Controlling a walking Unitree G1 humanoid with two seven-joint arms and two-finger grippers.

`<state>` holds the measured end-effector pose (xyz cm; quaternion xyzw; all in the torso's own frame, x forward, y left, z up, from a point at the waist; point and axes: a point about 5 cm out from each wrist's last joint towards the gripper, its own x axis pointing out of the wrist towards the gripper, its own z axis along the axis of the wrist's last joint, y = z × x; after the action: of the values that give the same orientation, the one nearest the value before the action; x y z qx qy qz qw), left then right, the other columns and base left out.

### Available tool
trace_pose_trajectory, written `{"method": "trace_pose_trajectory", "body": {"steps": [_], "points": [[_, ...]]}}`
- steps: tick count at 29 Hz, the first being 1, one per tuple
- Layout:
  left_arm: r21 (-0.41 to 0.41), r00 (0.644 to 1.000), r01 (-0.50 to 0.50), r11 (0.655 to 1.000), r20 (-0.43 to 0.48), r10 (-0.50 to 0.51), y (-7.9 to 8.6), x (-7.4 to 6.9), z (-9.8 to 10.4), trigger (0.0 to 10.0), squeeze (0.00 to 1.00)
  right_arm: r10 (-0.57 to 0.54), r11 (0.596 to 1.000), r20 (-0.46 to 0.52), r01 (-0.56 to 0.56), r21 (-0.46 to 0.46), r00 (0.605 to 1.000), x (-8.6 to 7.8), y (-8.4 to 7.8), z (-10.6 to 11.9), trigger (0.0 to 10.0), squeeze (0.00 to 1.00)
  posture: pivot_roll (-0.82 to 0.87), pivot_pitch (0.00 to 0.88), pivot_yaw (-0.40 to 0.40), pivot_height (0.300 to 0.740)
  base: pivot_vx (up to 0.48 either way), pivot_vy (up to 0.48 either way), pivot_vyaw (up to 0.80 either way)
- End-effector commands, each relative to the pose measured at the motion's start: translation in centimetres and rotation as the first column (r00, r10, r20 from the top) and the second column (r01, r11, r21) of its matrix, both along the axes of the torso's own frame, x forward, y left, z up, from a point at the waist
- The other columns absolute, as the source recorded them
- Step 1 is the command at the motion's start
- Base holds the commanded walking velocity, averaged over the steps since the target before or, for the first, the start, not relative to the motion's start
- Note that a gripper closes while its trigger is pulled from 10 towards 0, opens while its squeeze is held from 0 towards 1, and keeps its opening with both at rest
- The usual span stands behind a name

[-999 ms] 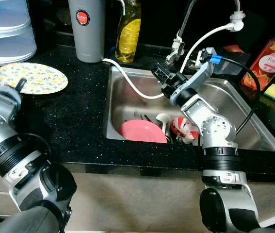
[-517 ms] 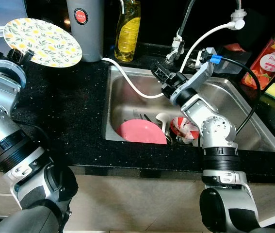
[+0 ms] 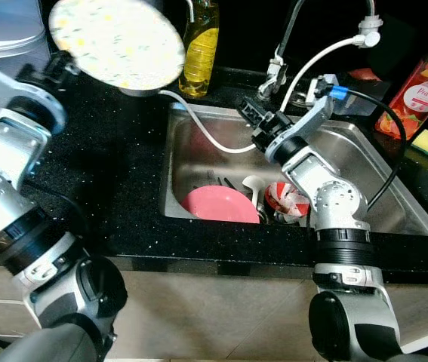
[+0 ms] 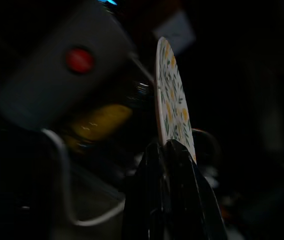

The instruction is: Kitchen organization

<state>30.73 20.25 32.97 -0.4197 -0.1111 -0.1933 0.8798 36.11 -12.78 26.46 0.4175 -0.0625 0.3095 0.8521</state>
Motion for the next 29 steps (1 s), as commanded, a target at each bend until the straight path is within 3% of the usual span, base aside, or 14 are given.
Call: {"method": "trace_pose_trajectory", "body": {"steps": [1,3,10,11,17,25,29], "points": [[-0.017,0.997,0.076,0.997,0.034,-0.076,-1.0,-0.3,0.0,10.0,0.0,0.044,0.998,0.047,-0.046,0.042,0.998,-0.5,-0.2,1.0,10.0,0.0,0.3,0.0,-0.106,0.74,0.0,0.0,0.0],[-0.008,0.996,0.09,0.996,0.03,-0.089,-1.5,-0.3,-0.2,10.0,0.0,0.05,0.999,0.065,-0.051,0.019,0.997,-0.7,-0.1,1.1,10.0,0.0,0.3,0.0,-0.106,0.74,0.0,0.0,0.0],[0.011,0.987,0.155,0.988,0.047,-0.155,-2.5,-0.5,-0.2,10.0,0.0,0.093,0.988,0.074,-0.101,0.113,0.993,-1.0,0.0,1.6,10.0,0.0,0.29,0.0,-0.102,0.74,0.0,0.0,0.0],[0.015,0.977,0.204,0.979,0.068,-0.204,-3.2,-0.7,-0.1,10.0,0.0,0.117,0.981,0.077,-0.127,0.148,0.99,-1.1,0.1,1.7,10.0,0.0,0.29,0.0,-0.102,0.74,0.0,0.0,0.0],[0.031,0.958,0.271,0.962,0.084,-0.273,-4.3,-1.1,0.0,10.0,0.0,0.176,0.966,0.087,-0.189,0.174,0.981,-1.5,0.5,1.8,10.0,0.0,0.29,0.0,-0.101,0.74,0.0,0.0,0.0],[0.072,0.956,0.284,0.956,0.055,-0.288,-5.0,-1.1,-0.3,10.0,0.0,0.188,0.961,0.106,-0.205,0.185,0.976,-1.8,0.3,2.1,10.0,0.0,0.29,0.0,-0.101,0.74,0.0,0.0,0.0],[0.077,0.952,0.289,0.954,0.085,-0.295,-5.2,-1.4,0.2,10.0,0.0,0.188,0.962,0.11,-0.205,0.182,0.976,-1.9,0.1,2.1,10.0,0.0,0.29,0.0,-0.101,0.74,0.0,0.0,0.0]]}}
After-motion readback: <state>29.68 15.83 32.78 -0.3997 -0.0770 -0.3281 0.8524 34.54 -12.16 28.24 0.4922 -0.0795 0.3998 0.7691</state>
